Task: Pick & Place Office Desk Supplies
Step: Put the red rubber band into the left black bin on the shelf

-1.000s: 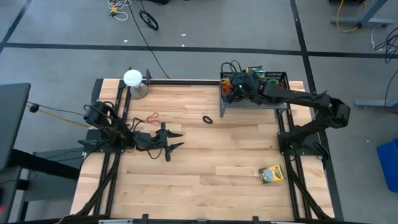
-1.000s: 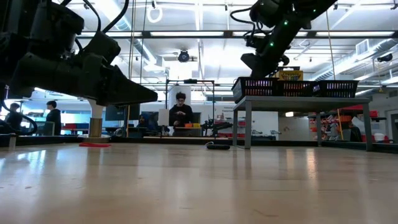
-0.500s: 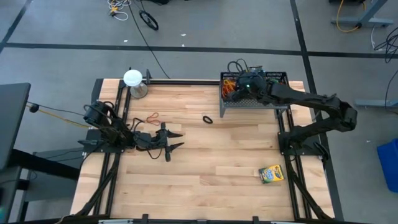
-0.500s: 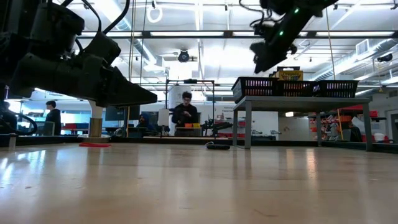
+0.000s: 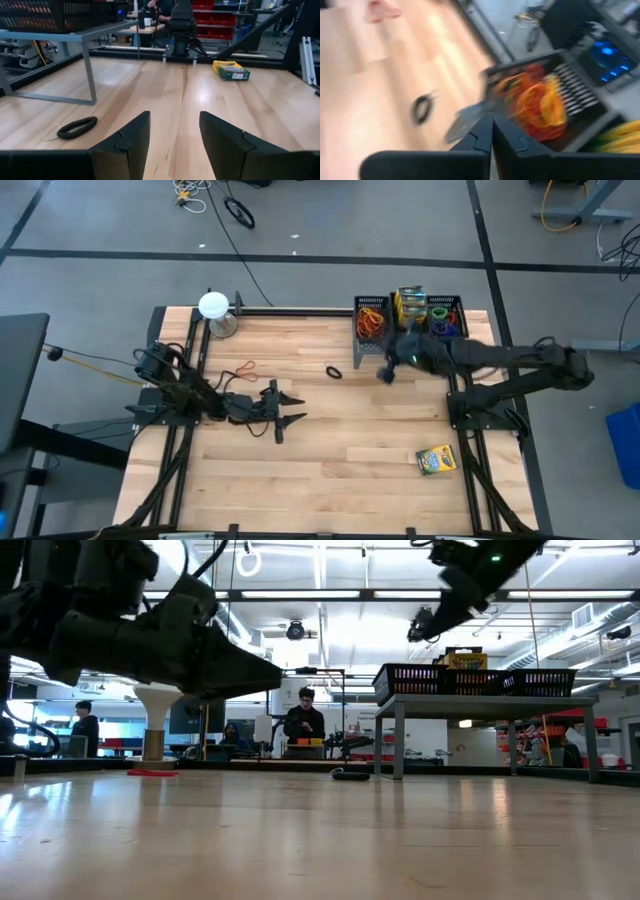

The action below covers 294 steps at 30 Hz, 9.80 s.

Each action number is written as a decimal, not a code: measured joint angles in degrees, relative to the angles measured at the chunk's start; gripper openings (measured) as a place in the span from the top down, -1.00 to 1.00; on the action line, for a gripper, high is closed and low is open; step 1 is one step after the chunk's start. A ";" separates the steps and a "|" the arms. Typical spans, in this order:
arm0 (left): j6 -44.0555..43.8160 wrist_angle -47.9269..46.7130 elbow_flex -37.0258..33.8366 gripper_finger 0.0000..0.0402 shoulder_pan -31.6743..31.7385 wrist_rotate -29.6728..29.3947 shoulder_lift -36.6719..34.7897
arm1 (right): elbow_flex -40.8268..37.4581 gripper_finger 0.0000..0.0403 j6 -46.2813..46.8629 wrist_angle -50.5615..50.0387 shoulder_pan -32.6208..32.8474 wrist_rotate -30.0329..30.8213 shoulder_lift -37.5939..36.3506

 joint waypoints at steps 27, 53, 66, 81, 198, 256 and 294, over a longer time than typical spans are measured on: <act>-8.93 -52.45 11.19 0.95 -1.49 -10.60 -22.81 | -41.80 0.92 10.57 59.70 30.50 1.37 -7.23; -39.61 -114.16 11.19 0.38 23.34 1.39 -35.30 | -46.36 0.88 8.49 60.56 30.46 1.16 -7.21; -28.17 -112.67 11.19 -0.04 40.56 8.85 -34.84 | -46.36 0.88 8.41 60.52 30.39 1.18 -7.21; -24.67 -112.12 11.34 0.44 44.63 13.60 -28.40 | -46.36 0.88 7.47 60.49 30.39 1.20 -7.21; 7.04 -8.29 18.16 0.91 10.96 20.50 8.74 | -23.25 0.96 4.49 104.23 16.20 -14.71 50.32; 5.36 -5.93 -4.22 0.33 10.93 11.43 -8.46 | 5.01 0.86 -9.96 15.29 -19.87 -3.11 13.54; 3.80 -6.46 -4.15 0.33 10.93 11.98 -8.41 | 16.46 -0.31 10.24 -8.50 -24.53 -15.89 11.98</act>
